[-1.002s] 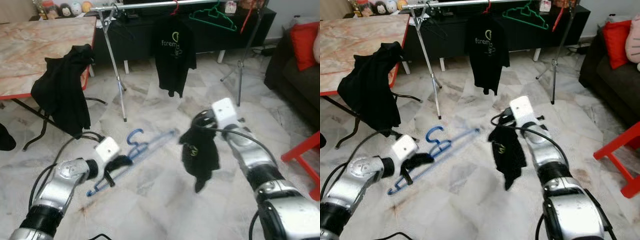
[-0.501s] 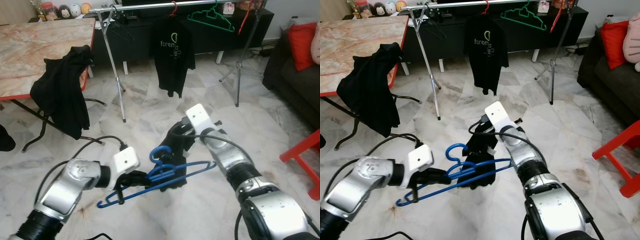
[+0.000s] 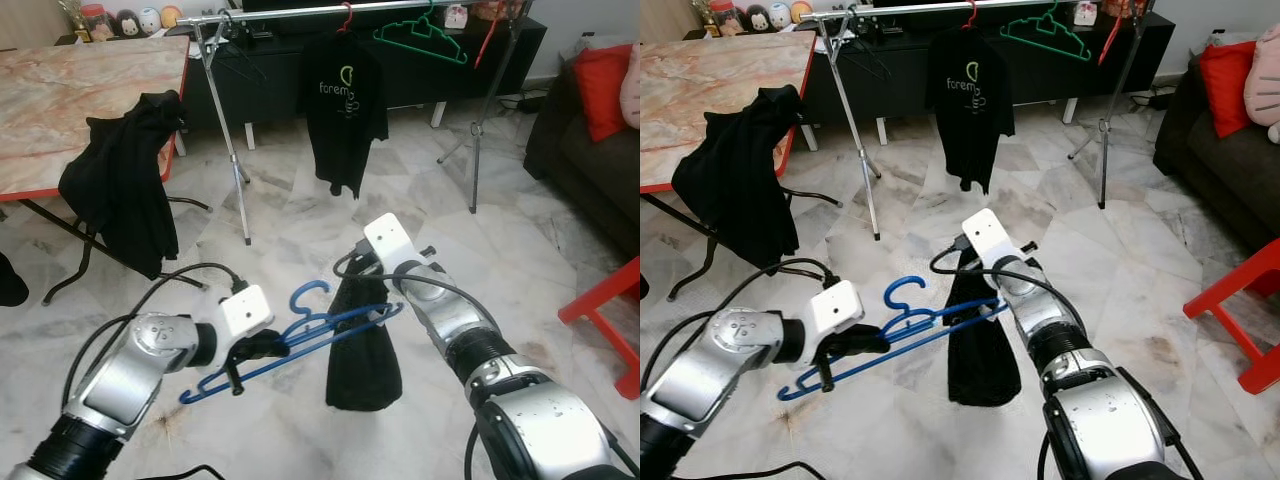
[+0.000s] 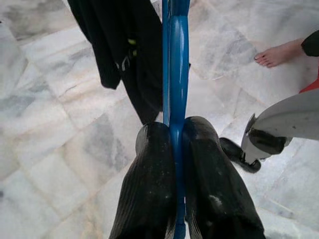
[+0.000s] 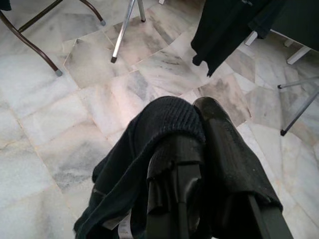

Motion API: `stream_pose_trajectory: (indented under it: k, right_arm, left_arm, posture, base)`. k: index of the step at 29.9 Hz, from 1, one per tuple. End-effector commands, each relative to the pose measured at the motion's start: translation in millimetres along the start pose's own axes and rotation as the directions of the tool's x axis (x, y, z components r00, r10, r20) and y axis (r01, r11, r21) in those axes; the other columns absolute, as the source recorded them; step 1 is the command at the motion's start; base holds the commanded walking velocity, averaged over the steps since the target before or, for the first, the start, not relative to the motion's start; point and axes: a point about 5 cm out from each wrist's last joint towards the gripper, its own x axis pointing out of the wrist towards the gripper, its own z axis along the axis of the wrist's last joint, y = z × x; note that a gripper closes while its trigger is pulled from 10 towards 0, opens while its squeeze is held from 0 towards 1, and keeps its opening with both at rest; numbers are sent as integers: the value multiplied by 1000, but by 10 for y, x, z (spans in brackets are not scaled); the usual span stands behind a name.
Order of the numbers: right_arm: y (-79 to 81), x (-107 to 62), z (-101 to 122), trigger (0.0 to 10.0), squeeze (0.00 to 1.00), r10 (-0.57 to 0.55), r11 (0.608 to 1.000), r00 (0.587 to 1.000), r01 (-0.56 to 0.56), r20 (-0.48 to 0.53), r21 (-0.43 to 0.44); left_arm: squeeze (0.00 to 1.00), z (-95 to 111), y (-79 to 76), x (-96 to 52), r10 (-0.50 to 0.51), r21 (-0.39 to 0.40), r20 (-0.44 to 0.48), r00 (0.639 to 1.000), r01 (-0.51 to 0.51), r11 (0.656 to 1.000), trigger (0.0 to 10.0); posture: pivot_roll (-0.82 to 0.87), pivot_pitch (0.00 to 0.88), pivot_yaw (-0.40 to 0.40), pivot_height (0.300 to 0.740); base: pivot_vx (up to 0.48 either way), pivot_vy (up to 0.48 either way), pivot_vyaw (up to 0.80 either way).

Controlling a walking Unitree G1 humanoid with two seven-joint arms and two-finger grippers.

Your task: Hang hanger

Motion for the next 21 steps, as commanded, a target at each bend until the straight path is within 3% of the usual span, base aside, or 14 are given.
stream_pose_trajectory:
  k: [1, 14, 21]
  right_arm:
    - [-42, 9, 139, 10000, 0, -10, 1000, 999, 10, 48, -12]
    - [35, 13, 156, 10000, 0, 10, 1000, 998, -9, 56, -11]
    - [23, 11, 150, 10000, 0, 4, 1000, 998, -4, 55, -9]
  left_arm:
    - [0, 19, 40, -42, 37, 20, -6, 999, -37, 999, 10000]
    - [0, 84, 170, 90, 206, -7, 35, 978, -206, 979, 10000]
    - [0, 47, 169, 72, 204, -3, 2, 979, -204, 979, 10000]
  posture:
    - [-27, 30, -22, 740]
    - [-27, 30, -29, 740]
    - [-26, 31, -29, 740]
  base:
    - [0, 0, 0]
    - [0, 0, 0]
    - [0, 0, 0]
